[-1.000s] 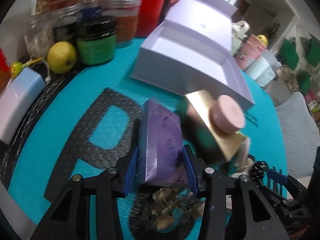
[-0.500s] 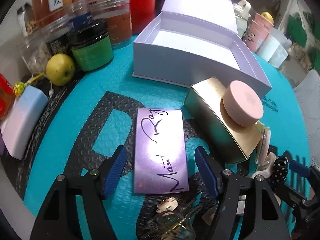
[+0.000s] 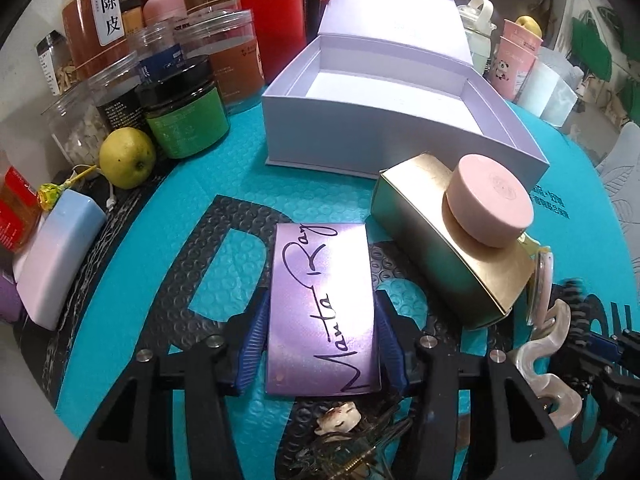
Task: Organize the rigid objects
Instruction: 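Grasp the purple Manta Ray box with the left tool while the right tool grasps the polka-dot scrunchie, then carry the purple box and scrunchie together into the open lavender gift box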
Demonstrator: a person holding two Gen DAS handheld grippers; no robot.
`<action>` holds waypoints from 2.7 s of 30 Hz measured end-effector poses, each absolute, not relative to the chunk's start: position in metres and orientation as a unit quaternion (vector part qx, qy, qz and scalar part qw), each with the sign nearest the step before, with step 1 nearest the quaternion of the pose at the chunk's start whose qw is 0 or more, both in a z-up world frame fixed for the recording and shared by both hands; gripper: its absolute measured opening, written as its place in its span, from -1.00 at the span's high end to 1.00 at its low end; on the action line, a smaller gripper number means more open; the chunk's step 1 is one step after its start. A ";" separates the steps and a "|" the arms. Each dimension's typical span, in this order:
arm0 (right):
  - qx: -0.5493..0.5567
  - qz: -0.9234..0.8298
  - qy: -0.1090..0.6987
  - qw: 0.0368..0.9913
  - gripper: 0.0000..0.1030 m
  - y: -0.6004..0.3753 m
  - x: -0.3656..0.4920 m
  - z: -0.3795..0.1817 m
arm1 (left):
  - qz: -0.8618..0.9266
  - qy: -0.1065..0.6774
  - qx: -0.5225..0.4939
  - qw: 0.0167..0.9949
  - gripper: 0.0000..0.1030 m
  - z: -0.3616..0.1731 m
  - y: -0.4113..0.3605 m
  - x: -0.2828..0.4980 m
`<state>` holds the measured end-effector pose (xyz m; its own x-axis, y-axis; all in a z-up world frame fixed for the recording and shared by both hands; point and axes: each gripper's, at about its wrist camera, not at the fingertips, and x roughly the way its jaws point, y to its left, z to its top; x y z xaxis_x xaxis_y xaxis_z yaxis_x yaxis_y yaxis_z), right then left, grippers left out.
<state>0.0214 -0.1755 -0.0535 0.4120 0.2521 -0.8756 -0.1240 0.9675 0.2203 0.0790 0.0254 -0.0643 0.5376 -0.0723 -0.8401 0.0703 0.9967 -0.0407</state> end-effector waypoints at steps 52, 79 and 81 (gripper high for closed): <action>0.019 0.155 0.427 0.891 0.69 -0.161 0.004 0.010 | -0.107 0.396 -0.021 0.912 0.02 0.014 0.015 0.035; -0.006 0.202 0.408 0.891 0.69 -0.154 0.073 0.033 | -0.124 0.387 -0.005 0.914 0.02 0.032 0.001 0.098; -0.010 0.204 0.405 0.891 0.69 -0.153 0.080 0.034 | -0.124 0.386 -0.004 0.914 0.02 0.033 0.000 0.107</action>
